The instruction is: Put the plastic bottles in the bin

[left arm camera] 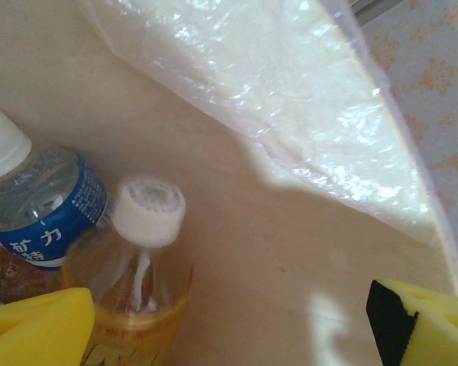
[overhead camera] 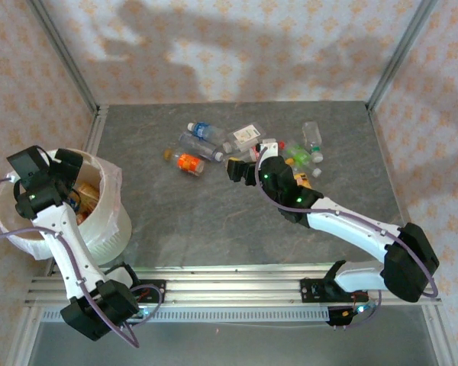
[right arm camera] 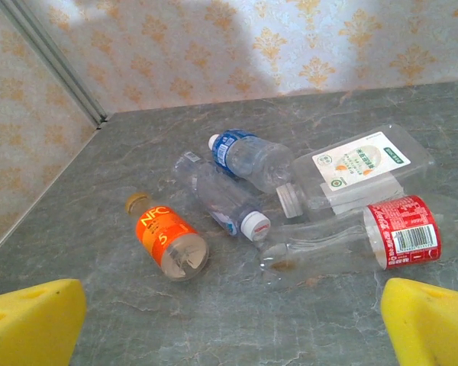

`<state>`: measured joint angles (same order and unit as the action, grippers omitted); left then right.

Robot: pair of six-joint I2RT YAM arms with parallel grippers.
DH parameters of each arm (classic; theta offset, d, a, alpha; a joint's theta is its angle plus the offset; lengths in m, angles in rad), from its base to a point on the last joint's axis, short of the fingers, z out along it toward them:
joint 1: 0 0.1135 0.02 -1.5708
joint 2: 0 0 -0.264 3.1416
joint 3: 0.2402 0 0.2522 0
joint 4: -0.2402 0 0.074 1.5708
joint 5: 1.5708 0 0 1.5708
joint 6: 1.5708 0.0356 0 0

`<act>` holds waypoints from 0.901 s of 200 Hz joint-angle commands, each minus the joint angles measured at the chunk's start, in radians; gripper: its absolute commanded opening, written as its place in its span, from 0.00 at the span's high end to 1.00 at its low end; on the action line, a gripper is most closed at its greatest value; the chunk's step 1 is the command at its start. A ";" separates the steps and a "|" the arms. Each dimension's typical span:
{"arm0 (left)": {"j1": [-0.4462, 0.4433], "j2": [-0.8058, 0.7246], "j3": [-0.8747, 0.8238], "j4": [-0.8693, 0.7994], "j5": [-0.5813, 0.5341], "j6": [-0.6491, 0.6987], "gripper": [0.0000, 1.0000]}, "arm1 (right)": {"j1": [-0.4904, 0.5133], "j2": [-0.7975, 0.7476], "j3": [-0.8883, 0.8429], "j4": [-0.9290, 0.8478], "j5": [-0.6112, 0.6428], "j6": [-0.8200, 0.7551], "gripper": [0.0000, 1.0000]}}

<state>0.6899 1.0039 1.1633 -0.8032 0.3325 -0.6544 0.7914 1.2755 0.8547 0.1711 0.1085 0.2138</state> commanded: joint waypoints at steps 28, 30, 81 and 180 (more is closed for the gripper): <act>0.007 -0.033 0.073 -0.065 -0.036 -0.013 0.02 | 0.002 0.002 0.004 -0.002 0.019 -0.001 0.01; 0.007 -0.035 0.075 -0.067 -0.037 -0.015 0.02 | 0.002 0.003 0.005 -0.002 0.019 -0.002 0.01; 0.000 -0.131 0.120 -0.055 -0.052 -0.050 0.00 | -0.023 0.006 0.008 -0.013 0.004 -0.009 0.01; -0.495 -0.016 0.242 0.131 0.073 0.044 0.00 | -0.247 0.073 0.150 -0.437 -0.079 -0.079 0.01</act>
<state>0.3328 0.9592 1.3502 -0.7395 0.4305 -0.6605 0.5972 1.3262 0.9688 -0.1143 0.0364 0.1188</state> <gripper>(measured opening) 0.997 0.993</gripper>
